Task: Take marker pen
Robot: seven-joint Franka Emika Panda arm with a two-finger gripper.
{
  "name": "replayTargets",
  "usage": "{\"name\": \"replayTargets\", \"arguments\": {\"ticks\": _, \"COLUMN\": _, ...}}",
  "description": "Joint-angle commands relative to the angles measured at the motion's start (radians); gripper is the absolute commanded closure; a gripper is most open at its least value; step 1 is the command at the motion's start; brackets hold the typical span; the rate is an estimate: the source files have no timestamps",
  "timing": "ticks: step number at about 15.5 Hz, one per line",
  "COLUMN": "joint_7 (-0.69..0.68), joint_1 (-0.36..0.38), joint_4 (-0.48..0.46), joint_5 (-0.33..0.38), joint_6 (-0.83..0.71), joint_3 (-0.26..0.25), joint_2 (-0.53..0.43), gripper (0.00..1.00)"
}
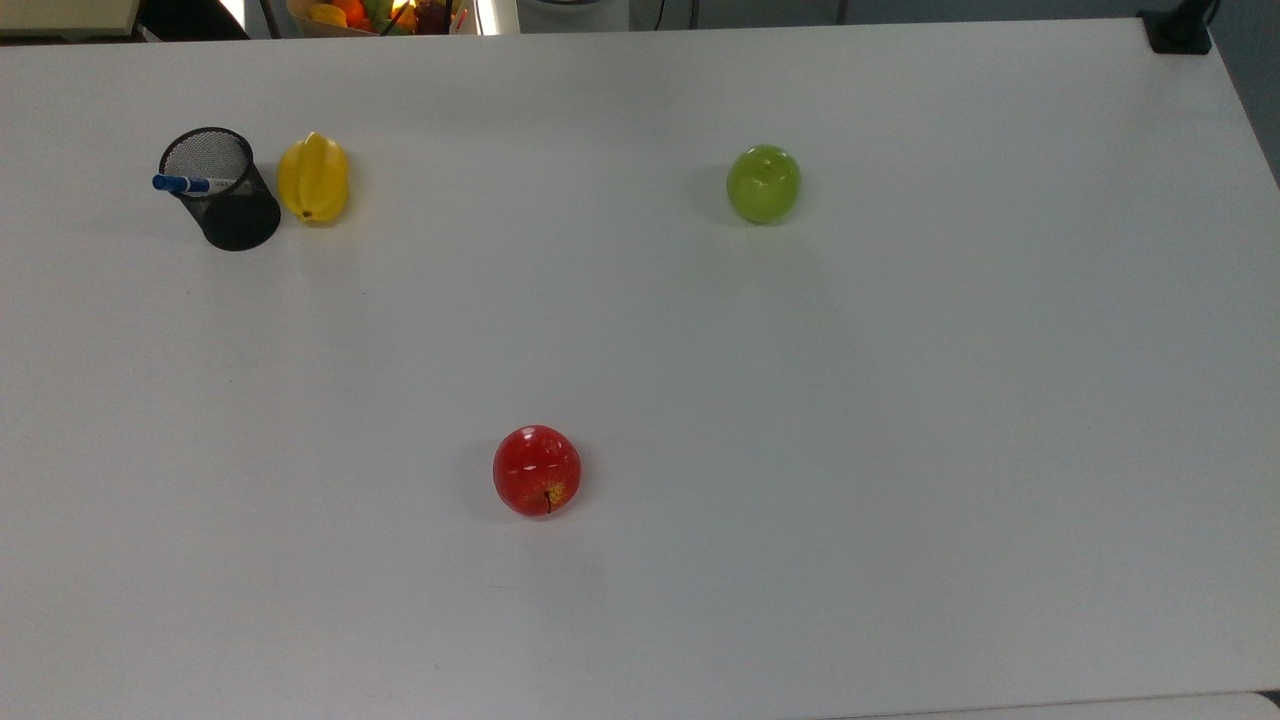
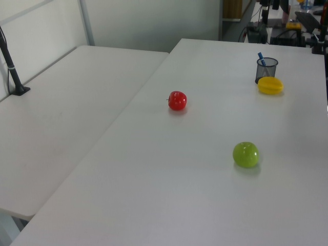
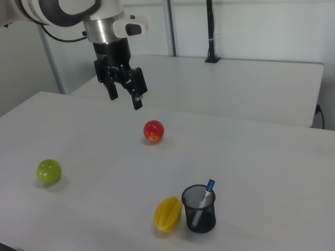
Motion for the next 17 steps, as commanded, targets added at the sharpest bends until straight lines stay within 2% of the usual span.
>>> {"name": "replayTargets", "arguments": {"ticks": 1, "joint_7": -0.03, "joint_1": 0.01, "joint_4": 0.018, "joint_5": 0.012, "joint_6": 0.007, "joint_3": 0.0, "joint_2": 0.024, "gripper": 0.0}}
{"name": "replayTargets", "arguments": {"ticks": 3, "joint_7": -0.036, "joint_1": 0.012, "joint_4": 0.012, "joint_5": 0.026, "joint_6": 0.022, "joint_3": 0.003, "joint_2": 0.024, "gripper": 0.0}}
{"name": "replayTargets", "arguments": {"ticks": 6, "joint_7": -0.025, "joint_1": 0.035, "joint_4": 0.012, "joint_5": 0.109, "joint_6": 0.024, "joint_3": 0.007, "joint_2": 0.065, "gripper": 0.0}}
{"name": "replayTargets", "arguments": {"ticks": 12, "joint_7": -0.022, "joint_1": 0.018, "joint_4": 0.019, "joint_5": 0.112, "joint_6": 0.019, "joint_3": -0.006, "joint_2": 0.059, "gripper": 0.0}}
{"name": "replayTargets", "arguments": {"ticks": 17, "joint_7": -0.039, "joint_1": 0.026, "joint_4": 0.012, "joint_5": 0.094, "joint_6": 0.026, "joint_3": -0.039, "joint_2": 0.056, "gripper": 0.0}}
